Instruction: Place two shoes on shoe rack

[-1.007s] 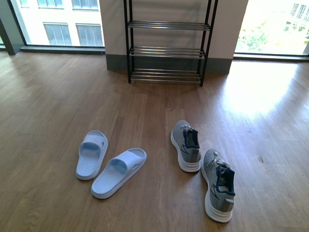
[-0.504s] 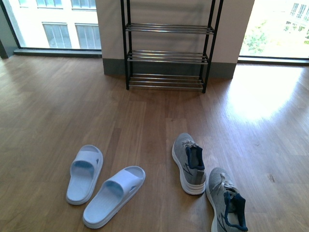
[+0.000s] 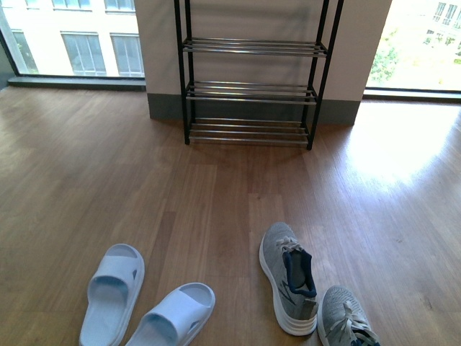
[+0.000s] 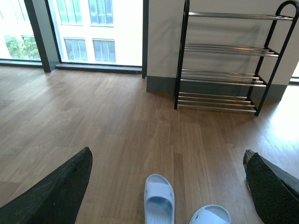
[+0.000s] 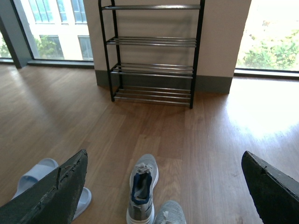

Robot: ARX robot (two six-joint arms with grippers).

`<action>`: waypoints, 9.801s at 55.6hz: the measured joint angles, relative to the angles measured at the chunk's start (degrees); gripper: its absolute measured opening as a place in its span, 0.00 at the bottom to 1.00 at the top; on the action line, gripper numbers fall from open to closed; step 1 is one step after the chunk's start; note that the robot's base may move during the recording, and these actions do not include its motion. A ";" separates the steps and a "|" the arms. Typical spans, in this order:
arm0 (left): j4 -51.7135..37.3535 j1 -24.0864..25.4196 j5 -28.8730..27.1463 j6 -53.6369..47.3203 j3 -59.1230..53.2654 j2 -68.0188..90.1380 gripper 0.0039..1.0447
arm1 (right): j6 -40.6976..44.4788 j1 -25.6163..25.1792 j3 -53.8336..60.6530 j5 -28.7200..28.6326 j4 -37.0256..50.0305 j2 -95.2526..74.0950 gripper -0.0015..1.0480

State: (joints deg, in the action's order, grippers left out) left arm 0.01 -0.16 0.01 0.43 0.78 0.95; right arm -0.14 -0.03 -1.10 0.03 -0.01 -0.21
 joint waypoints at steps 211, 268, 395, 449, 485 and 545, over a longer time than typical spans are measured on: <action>0.00 0.00 -0.02 0.00 0.00 0.00 0.91 | -1.44 -36.63 -14.99 -29.05 18.38 -68.00 0.01; 0.00 0.00 -0.09 0.00 0.00 0.00 0.91 | -5.27 -40.46 -12.50 -32.61 15.82 -57.31 0.01; -21.38 -22.71 -15.80 0.24 39.30 112.15 0.91 | -5.70 -40.50 -12.50 -32.63 16.02 -57.37 0.01; -10.69 -24.06 -10.84 0.55 64.13 148.28 0.91 | -5.70 -40.50 -12.50 -32.63 16.02 -57.37 0.01; -6.84 -26.64 -14.16 3.45 71.60 155.42 0.91 | -5.70 -40.50 -12.50 -32.63 16.02 -57.37 0.01; -13.77 -25.99 -18.08 -1.55 65.40 151.36 0.01 | -5.70 -40.50 -12.50 -32.63 16.02 -57.37 0.01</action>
State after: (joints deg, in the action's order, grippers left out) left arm -13.76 -26.15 -18.06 -1.13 66.17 152.31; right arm -5.85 -40.53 -13.61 -32.60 16.01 -57.58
